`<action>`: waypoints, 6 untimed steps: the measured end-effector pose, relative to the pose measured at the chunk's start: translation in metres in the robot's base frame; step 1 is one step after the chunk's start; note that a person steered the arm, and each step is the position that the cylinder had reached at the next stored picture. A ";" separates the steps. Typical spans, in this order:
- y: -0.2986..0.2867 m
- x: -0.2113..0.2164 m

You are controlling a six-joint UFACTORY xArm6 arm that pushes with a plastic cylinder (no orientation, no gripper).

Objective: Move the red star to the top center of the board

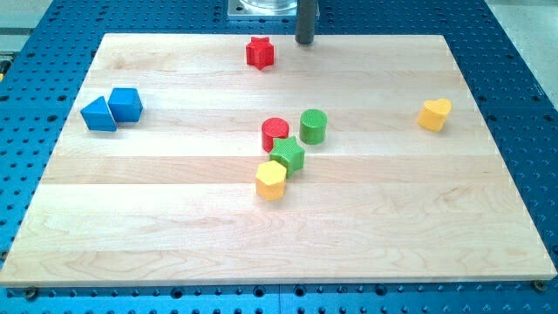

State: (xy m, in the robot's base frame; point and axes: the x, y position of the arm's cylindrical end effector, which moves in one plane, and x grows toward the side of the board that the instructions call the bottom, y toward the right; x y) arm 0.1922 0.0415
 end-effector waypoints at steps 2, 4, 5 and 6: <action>-0.039 0.019; -0.099 0.033; -0.099 0.082; -0.058 0.068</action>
